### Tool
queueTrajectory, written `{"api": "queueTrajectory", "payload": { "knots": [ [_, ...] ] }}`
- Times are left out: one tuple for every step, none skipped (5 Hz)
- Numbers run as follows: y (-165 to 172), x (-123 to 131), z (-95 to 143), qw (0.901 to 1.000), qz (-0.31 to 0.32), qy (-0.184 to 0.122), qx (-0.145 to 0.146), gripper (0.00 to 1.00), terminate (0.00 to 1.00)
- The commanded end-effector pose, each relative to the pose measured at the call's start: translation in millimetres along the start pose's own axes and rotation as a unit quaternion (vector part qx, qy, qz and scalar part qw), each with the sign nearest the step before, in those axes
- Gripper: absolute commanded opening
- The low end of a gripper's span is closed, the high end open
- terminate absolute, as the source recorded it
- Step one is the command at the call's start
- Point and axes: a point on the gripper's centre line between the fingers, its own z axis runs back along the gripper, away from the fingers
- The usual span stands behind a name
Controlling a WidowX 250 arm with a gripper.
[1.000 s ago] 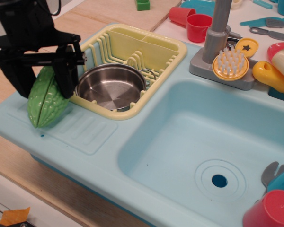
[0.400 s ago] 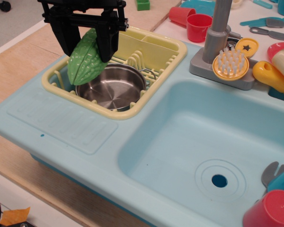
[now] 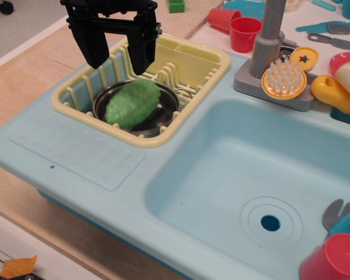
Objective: Put green squash into pot or pan
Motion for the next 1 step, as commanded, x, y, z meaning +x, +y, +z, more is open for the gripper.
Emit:
{"api": "queueTrajectory", "payload": {
  "knots": [
    [2.4,6.2,10.1,0.9998,0.000,-0.022,0.004,1.00,1.00]
  ]
}}
